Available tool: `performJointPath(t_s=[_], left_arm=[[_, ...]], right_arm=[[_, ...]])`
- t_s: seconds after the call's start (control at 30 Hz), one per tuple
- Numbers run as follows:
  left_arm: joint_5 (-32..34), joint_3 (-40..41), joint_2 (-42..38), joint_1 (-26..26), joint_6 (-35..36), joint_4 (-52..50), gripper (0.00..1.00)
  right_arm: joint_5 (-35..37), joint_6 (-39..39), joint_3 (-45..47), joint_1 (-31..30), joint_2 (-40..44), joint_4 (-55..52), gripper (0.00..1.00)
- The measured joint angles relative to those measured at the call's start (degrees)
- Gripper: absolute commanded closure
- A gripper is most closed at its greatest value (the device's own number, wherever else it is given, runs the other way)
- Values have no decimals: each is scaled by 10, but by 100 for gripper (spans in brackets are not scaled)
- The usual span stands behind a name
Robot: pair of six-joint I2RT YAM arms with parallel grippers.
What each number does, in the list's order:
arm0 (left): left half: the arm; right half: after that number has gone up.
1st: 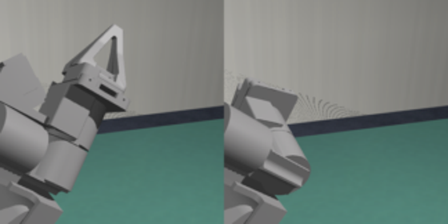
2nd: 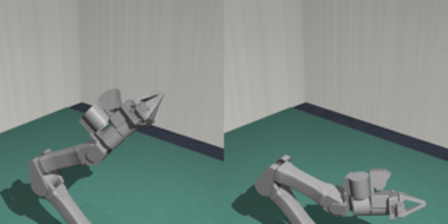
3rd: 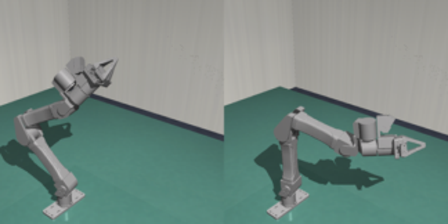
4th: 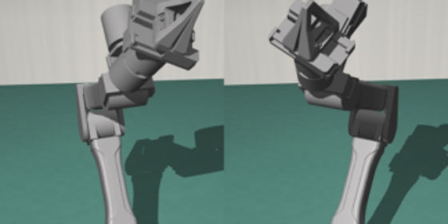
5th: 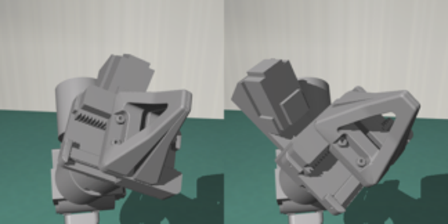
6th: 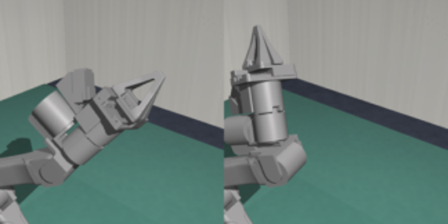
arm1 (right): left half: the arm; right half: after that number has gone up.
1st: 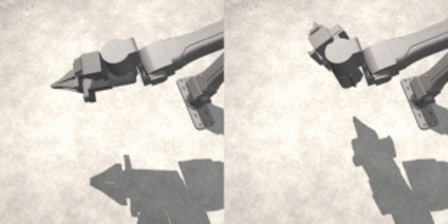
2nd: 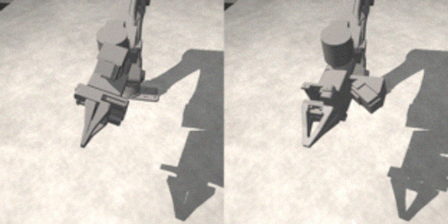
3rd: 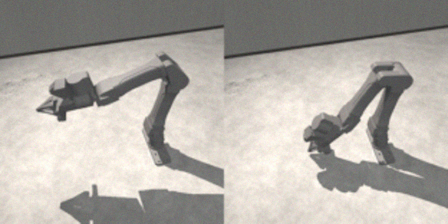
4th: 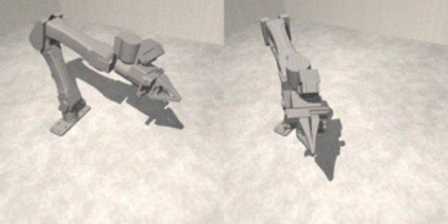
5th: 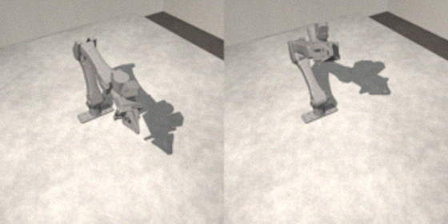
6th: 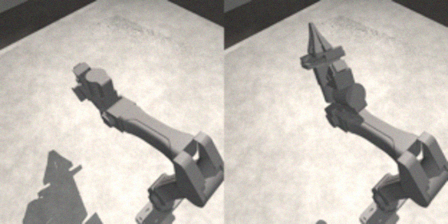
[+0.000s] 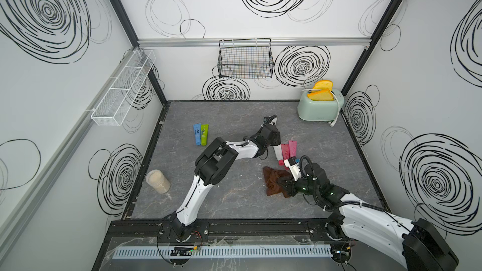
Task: Wipe the surface of the toothpaste tube
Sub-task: Place the toothpaste at the center of the board.
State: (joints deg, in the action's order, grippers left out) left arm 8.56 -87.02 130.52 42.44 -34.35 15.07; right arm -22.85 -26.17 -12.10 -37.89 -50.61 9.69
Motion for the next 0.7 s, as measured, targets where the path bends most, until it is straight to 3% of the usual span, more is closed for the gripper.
performJointPath(t_s=[0.53, 0.7], left_arm=[[-88, -26, 22, -27, -6, 5, 23], [-80, 50, -67, -42, 30, -47, 16]], right_arm=[[1, 0, 4, 0, 13, 0, 100], [3, 0, 6, 0, 18, 0, 100]])
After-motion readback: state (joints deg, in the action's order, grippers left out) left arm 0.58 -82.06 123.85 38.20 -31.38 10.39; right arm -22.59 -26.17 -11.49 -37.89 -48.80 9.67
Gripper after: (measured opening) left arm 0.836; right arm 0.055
